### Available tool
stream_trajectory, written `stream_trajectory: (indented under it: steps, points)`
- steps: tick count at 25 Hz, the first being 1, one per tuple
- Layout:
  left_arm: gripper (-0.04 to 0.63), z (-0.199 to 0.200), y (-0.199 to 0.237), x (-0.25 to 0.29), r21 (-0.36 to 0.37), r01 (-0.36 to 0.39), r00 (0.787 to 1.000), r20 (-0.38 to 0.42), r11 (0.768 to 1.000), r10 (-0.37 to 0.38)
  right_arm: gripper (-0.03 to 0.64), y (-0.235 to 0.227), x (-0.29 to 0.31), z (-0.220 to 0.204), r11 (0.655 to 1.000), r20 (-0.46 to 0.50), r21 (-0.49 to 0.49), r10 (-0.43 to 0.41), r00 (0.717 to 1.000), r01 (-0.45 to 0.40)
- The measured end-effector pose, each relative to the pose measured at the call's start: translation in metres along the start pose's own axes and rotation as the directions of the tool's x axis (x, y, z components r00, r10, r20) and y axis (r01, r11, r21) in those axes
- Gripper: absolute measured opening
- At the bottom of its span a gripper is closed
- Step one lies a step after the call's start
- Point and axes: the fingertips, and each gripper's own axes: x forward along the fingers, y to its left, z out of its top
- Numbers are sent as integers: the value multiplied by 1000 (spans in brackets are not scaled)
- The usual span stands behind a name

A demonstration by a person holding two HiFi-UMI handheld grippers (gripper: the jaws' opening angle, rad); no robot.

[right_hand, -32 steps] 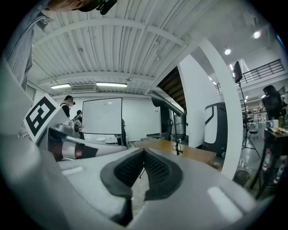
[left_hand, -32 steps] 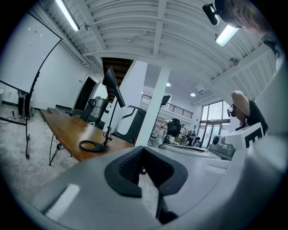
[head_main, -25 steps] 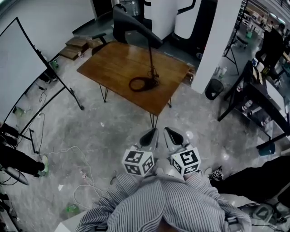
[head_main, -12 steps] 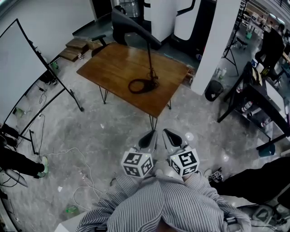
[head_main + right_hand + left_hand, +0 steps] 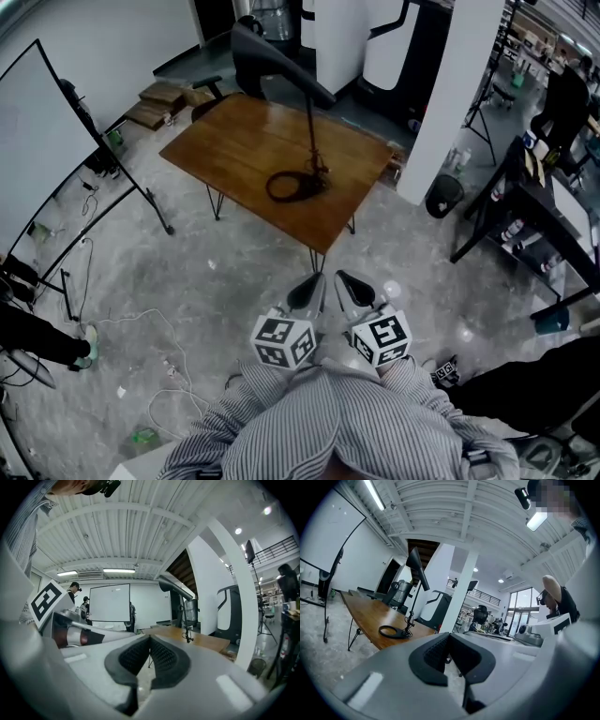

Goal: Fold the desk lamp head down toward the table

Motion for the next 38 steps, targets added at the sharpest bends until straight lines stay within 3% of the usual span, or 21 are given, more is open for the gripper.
stream_trajectory:
  steps: [6, 17, 31, 38]
  points:
    - [-9, 0, 7, 9, 24, -31, 999, 20, 999, 31, 2, -9, 6, -3, 1000, -2, -9, 18, 1000, -19]
    - [-9, -1, 44, 55, -10, -47, 999, -1, 999, 47, 2, -45, 43, -20, 1000, -48, 14, 14, 999, -14]
    - [-9, 57, 160, 183, -18, -4, 999, -36, 1000, 3, 2, -139, 197, 11, 999, -37, 19, -40, 999, 41]
    - [-9, 86, 203, 233, 15, 43, 998, -47, 999, -43, 2, -174, 256, 32, 995, 3, 28, -98, 995, 98]
